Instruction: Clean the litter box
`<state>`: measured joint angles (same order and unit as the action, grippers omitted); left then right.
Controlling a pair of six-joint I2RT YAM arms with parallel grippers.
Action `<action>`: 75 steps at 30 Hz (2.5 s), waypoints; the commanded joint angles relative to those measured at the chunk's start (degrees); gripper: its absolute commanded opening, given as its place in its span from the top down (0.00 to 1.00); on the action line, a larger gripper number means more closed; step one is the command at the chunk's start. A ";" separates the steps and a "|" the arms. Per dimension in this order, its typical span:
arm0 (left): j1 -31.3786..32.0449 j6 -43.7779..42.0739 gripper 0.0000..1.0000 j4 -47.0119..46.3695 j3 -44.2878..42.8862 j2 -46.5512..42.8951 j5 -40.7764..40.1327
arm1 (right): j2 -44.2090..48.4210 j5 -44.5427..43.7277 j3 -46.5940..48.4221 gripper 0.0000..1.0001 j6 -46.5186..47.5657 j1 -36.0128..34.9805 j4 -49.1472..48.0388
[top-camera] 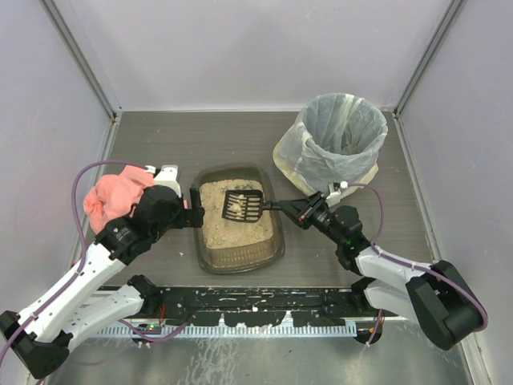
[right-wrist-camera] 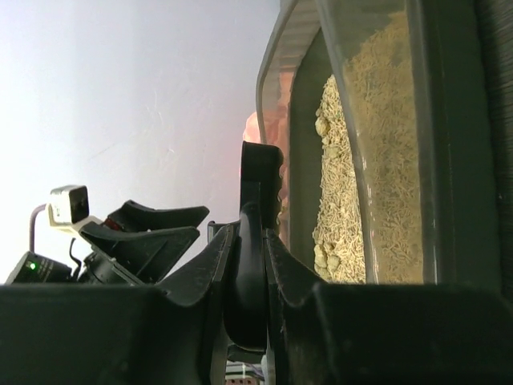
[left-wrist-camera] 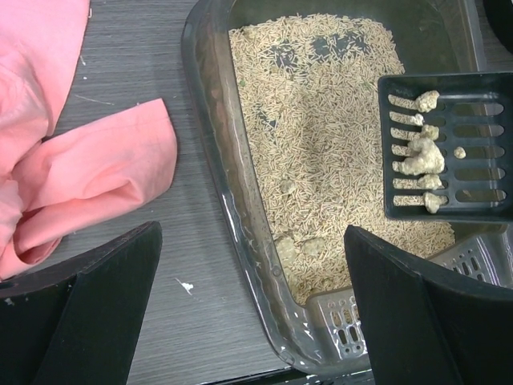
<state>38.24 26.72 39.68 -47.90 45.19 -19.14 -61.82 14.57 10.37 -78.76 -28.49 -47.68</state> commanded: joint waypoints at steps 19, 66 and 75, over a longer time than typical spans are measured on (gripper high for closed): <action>-0.02 1.05 0.02 -2.98 0.30 -0.14 0.13 | 22.77 -7.06 13.81 0.99 6.07 1.43 29.10; -0.03 0.96 0.02 -3.04 1.58 0.19 2.67 | 11.46 -16.09 47.61 0.99 77.02 22.28 44.98; -0.01 0.88 0.02 -2.42 1.32 0.25 2.36 | 7.08 -7.46 49.58 0.99 93.56 22.28 44.96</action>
<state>38.24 27.83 39.29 -46.15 46.11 -16.47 -54.98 2.83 55.70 5.21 -6.24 1.48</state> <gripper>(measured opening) 0.981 0.232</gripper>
